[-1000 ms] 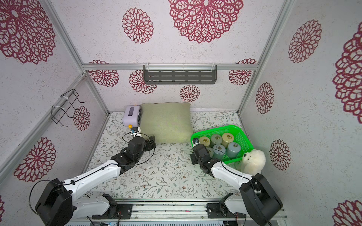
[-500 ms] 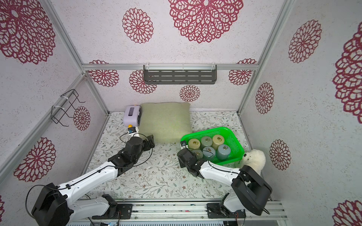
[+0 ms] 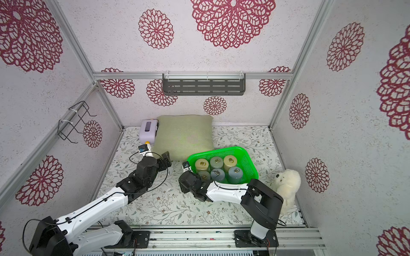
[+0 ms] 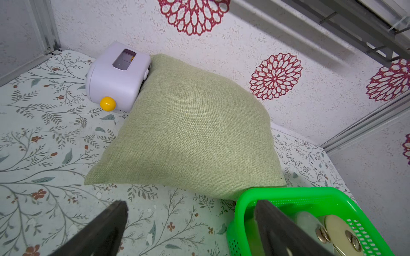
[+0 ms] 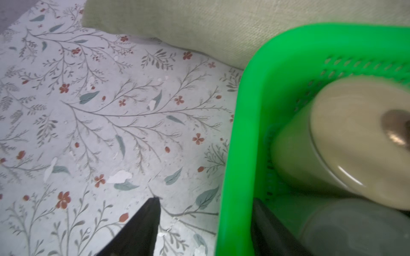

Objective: Take the tea canister out of the basket
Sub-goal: Move the basket to the center of the board.

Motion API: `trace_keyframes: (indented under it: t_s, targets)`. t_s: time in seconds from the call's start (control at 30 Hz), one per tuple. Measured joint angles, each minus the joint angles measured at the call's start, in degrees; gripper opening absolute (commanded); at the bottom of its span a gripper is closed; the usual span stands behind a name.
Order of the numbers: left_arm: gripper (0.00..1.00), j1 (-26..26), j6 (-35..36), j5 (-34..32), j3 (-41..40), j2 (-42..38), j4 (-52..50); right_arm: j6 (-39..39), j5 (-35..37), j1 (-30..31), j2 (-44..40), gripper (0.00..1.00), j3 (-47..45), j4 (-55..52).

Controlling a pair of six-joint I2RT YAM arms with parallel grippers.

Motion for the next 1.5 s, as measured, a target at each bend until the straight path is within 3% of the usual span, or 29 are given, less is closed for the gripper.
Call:
trace_keyframes:
  t_s: [0.2, 0.3, 0.57, 0.77, 0.93, 1.2, 1.5]
  targets:
    - [0.97, -0.15, 0.0, -0.15, -0.09, -0.61, 0.0, 0.17, 2.03, -0.13, -7.87, 0.99, -1.25, -4.37]
    - [0.97, -0.37, 0.0, 0.26, -0.07, -0.55, 0.0, 0.33, 4.35, -2.8, -15.41, 0.99, -2.95, -6.58]
    - [0.97, -1.77, 0.72, 1.81, -0.07, 0.42, 0.07, 0.22, 4.68, -23.82, -27.47, 0.99, -10.29, -10.38]
    - [0.97, -3.41, 2.64, 4.22, 0.35, 2.03, 0.15, -0.83, 2.73, -39.43, -27.61, 0.99, -11.54, -12.87]
    - [0.97, -4.55, 4.15, 5.9, 1.14, 3.56, 0.55, -0.9, -1.55, -50.49, -22.62, 0.99, -11.3, -11.82]
    - [0.97, -5.14, 5.64, 6.21, 1.57, 4.0, 0.57, -3.39, -6.73, -56.74, -12.09, 0.98, -7.1, -10.6]
    - [0.97, -5.14, 6.08, 5.99, 1.79, 4.63, 0.52, -7.26, -11.08, -56.78, -13.92, 0.88, -9.49, -6.8]
